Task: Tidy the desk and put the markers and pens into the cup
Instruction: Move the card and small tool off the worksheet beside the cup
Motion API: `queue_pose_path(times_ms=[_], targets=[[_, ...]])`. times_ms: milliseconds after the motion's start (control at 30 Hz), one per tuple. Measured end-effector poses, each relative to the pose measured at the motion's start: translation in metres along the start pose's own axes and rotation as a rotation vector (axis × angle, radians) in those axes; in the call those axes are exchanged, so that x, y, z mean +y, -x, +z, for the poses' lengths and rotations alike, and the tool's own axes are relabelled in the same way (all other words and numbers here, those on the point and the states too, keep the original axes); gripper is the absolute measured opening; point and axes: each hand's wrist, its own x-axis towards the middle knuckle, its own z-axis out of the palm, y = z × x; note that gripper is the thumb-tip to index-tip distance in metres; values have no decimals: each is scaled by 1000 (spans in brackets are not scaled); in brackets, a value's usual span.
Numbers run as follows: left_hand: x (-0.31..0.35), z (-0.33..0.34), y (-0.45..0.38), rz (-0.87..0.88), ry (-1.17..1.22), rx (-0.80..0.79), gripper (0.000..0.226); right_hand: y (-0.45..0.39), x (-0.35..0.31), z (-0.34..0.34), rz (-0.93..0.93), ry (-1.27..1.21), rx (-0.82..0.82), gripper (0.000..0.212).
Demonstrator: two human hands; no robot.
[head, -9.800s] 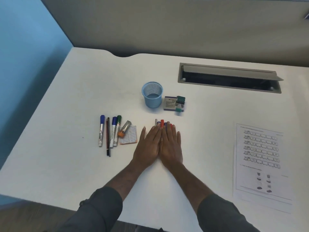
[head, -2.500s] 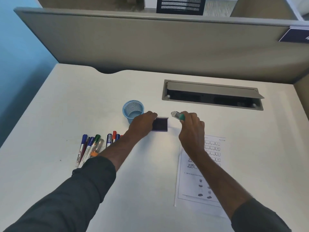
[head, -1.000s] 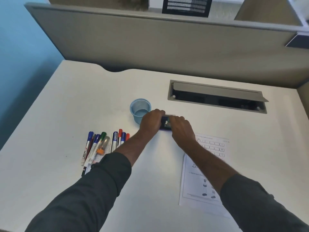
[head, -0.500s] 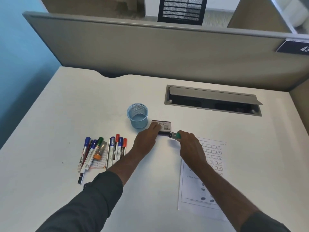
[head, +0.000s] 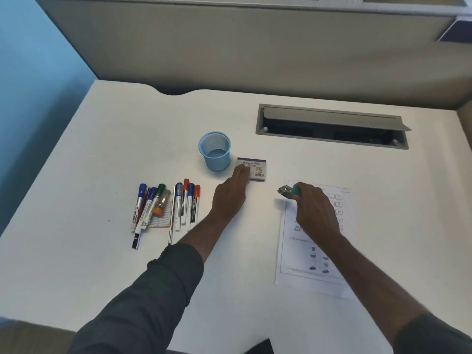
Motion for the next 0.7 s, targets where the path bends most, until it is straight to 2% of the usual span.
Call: queue_pose_path(times_ms=[167, 267, 400, 700], targets=[[22, -8, 44, -66, 149, 71, 35, 27, 12, -22, -17, 26, -19, 17], [39, -6, 80, -41, 172, 80, 37, 47, 17, -32, -13, 19, -29, 13], [59, -1, 121, 4, 163, 78, 36, 74, 20, -44, -5, 18, -40, 20], [90, 20, 183, -27, 318, -46, 39, 131, 37, -66, 38, 56, -86, 27]])
